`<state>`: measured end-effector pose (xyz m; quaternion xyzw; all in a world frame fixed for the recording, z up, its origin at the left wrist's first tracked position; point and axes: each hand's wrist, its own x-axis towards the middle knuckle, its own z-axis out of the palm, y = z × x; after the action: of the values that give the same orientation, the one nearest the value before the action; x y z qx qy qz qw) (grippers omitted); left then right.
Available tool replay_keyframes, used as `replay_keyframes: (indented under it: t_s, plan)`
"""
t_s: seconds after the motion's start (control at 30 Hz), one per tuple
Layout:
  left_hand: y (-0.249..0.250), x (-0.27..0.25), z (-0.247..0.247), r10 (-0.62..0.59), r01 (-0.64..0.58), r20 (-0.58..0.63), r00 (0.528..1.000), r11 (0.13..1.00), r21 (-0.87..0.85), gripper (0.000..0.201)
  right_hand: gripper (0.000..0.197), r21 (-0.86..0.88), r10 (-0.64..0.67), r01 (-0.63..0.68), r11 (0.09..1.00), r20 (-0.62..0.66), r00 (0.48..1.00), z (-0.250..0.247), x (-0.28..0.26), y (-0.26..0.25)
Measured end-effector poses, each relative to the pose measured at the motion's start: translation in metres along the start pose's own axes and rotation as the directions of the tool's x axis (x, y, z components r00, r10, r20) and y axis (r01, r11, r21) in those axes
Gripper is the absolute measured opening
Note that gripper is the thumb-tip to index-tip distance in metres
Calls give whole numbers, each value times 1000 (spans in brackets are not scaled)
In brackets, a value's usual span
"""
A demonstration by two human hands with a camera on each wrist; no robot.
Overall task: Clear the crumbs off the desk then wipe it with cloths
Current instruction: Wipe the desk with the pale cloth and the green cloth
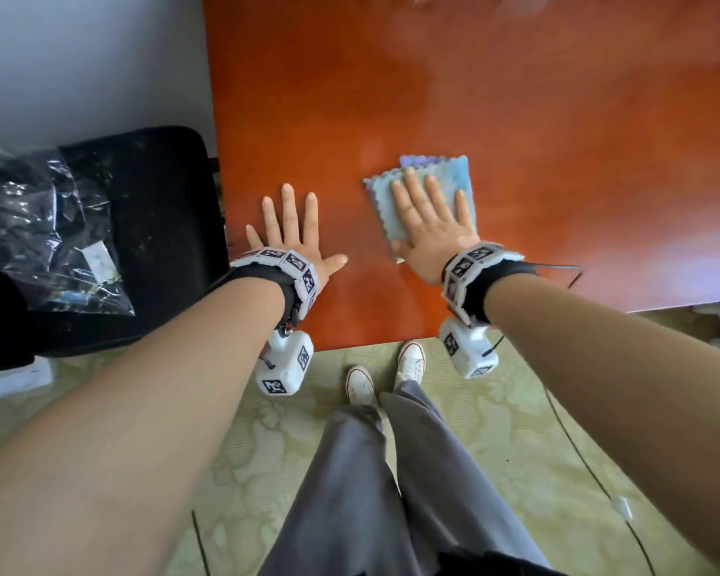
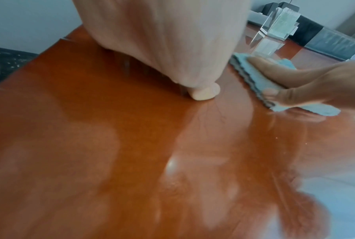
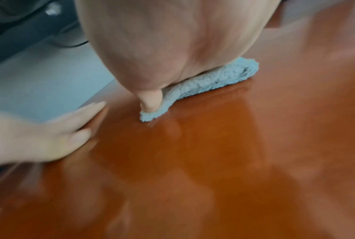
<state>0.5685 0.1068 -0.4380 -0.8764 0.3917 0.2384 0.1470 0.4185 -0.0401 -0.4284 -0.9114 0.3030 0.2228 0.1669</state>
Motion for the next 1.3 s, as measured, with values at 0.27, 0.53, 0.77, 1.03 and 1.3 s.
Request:
replay_keyframes:
  t_s: [0.27, 0.53, 0.77, 1.03, 1.3]
  plan:
    - [8, -4, -15, -33, 37, 99, 995, 999, -30, 97, 81, 159, 321, -319, 934, 17, 947, -18, -18, 116]
    - [3, -2, -16, -17, 27, 173, 985, 998, -55, 95, 79, 151, 350, -347, 925, 13, 937, -20, -6, 87]
    - [2, -3, -18, -17, 28, 195, 981, 998, -56, 97, 74, 27, 123, -123, 992, 8, 992, -21, 22, 26]
    - [1, -8, -22, 35, -23, 113, 993, 994, -109, 100, 84, 57, 57, -59, 997, 51, 997, -46, 50, 64]
    - [-8, 67, -89, 275, -292, -139, 951, 949, -117, 100, 87, 172, 445, -455, 874, 96, 890, -78, 48, 145]
